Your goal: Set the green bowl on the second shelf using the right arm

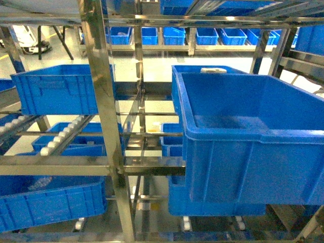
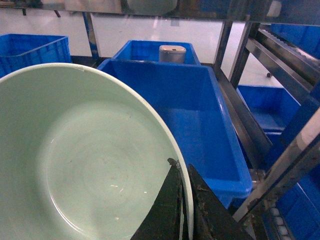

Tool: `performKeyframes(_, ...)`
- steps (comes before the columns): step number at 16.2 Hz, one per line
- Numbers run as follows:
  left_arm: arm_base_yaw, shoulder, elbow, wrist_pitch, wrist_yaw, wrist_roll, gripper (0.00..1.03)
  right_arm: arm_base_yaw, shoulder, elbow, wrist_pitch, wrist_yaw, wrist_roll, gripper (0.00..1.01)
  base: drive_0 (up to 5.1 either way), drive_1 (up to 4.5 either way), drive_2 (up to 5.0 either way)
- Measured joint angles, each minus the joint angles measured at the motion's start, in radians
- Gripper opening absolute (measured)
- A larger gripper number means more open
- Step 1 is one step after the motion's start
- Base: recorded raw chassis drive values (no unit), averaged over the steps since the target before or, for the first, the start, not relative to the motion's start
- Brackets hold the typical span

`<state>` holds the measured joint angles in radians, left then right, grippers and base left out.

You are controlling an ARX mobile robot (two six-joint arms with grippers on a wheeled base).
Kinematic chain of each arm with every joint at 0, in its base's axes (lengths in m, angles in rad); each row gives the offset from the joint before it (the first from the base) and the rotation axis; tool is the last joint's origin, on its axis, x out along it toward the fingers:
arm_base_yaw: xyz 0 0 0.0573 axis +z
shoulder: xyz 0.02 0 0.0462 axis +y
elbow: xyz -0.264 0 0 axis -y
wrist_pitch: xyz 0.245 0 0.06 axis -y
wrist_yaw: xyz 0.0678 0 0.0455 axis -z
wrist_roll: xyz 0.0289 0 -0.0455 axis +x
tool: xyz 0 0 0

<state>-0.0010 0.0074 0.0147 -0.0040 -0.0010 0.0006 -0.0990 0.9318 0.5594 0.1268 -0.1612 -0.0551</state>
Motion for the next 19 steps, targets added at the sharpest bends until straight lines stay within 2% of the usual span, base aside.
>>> performKeyframes(15, 0.000, 0.000, 0.000, -0.001, 0.000, 0.000, 0.98, 0.000, 0.002, 0.000, 0.000, 0.000, -0.002, 0.02, 0.0, 3.85, -3.9)
performKeyframes(16, 0.000, 0.000, 0.000, -0.001, 0.000, 0.000, 0.98, -0.003, 0.005, -0.001, 0.007, -0.017, -0.018, 0.02, 0.0, 3.85, -3.9)
performKeyframes(17, 0.000, 0.000, 0.000, -0.001, 0.000, 0.000, 0.98, -0.021, 0.025, -0.018, 0.029, -0.039, -0.046, 0.02, 0.0, 3.85, -3.9)
performKeyframes(19, 0.000, 0.000, 0.000, -0.001, 0.000, 0.000, 0.98, -0.026, 0.092, -0.067, 0.037, -0.058, -0.098, 0.02, 0.0, 3.85, -3.9)
